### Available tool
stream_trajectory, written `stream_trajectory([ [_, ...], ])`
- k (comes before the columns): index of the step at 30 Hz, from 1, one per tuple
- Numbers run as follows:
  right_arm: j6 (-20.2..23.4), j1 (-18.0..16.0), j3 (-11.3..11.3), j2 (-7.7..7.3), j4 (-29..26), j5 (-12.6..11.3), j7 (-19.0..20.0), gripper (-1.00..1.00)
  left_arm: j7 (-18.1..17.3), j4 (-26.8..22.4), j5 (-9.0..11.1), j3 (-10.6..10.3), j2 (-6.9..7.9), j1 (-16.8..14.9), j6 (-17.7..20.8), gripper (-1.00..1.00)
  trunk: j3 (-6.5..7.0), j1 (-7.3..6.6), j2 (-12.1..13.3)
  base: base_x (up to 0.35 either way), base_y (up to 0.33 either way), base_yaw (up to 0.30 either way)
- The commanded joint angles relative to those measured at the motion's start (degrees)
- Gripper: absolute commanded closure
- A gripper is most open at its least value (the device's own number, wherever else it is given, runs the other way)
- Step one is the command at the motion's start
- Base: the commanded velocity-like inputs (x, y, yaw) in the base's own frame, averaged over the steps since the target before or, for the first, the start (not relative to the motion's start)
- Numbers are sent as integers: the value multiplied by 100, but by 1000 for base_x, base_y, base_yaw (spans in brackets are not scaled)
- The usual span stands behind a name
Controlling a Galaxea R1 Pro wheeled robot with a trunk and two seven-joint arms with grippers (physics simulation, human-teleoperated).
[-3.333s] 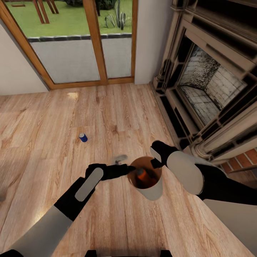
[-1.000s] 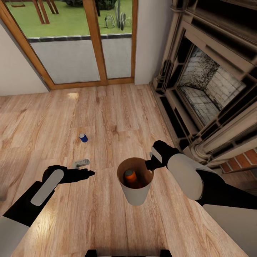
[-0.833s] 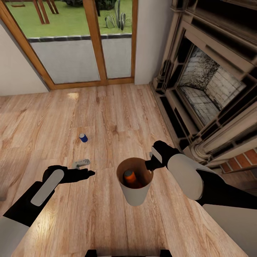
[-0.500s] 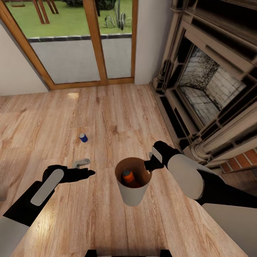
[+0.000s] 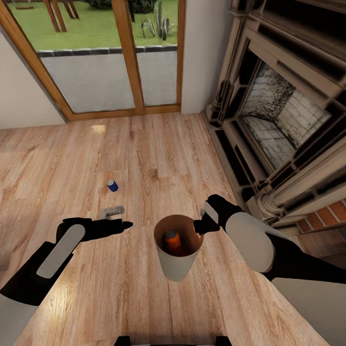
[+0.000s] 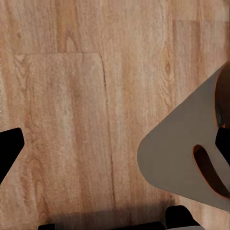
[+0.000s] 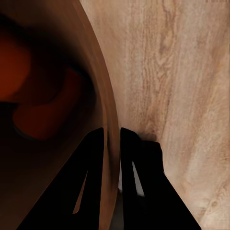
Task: Put the three can of soda from the living room inside the tash can in the kitchen.
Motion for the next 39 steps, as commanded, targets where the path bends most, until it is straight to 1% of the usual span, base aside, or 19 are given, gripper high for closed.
stream_trajectory([
  [1,-62,6,-88,1,9,-145,35,100,6,0,-3,-2,0,1,-2,-100,0,0,0,0,0,0],
  [2,-212,18,-95,1,15,-145,28,100,36,2,0,-4,0,0,-2,-100,0,0,0,0,0,0],
  [5,-420,55,-101,1,24,-145,20,100,157,8,2,-12,-2,-3,-5,-100,0,0,0,0,0,0],
  [9,-564,100,-102,1,29,-142,15,100,498,15,10,-22,-7,-2,-8,-100,0,0,0,0,0,0],
  [10,-603,116,-102,1,28,-140,10,100,716,71,14,-25,-23,-2,-19,-100,0,0,0,0,0,0],
  [13,-636,130,-102,1,32,-138,6,100,988,241,13,-27,-61,-4,-31,-100,0,0,0,0,0,0],
  [14,-649,137,-104,1,34,-137,5,100,1136,421,15,-28,-104,-5,-35,-100,0,0,0,0,0,0],
  [16,-657,157,-103,1,28,-134,4,100,1238,645,17,-29,-166,-8,-36,-100,0,0,0,0,0,0],
  [18,-664,188,-100,1,19,-131,0,100,1295,932,19,-29,-242,-10,-36,-100,0,0,0,0,0,0],
  [19,-667,202,-96,1,16,-131,-1,100,1309,1144,20,-31,-292,-13,-37,-100,0,0,0,0,0,0],
  [20,-672,222,-90,1,11,-131,-3,100,1328,1485,15,-36,-367,-17,-39,-100,0,0,0,0,0,0],
  [25,-744,252,-87,1,14,-132,-6,100,1331,2138,1,-44,-485,-46,-33,-100,0,0,0,0,0,0],
  [33,-1059,287,-89,1,33,-120,1,100,1332,2377,-16,-47,-514,-57,-45,-100,0,0,0,0,0,0],
  [39,-1112,297,-84,1,30,-92,-11,100,1326,2382,-18,-44,-520,-58,-49,-100,0,0,0,0,0,0],
])
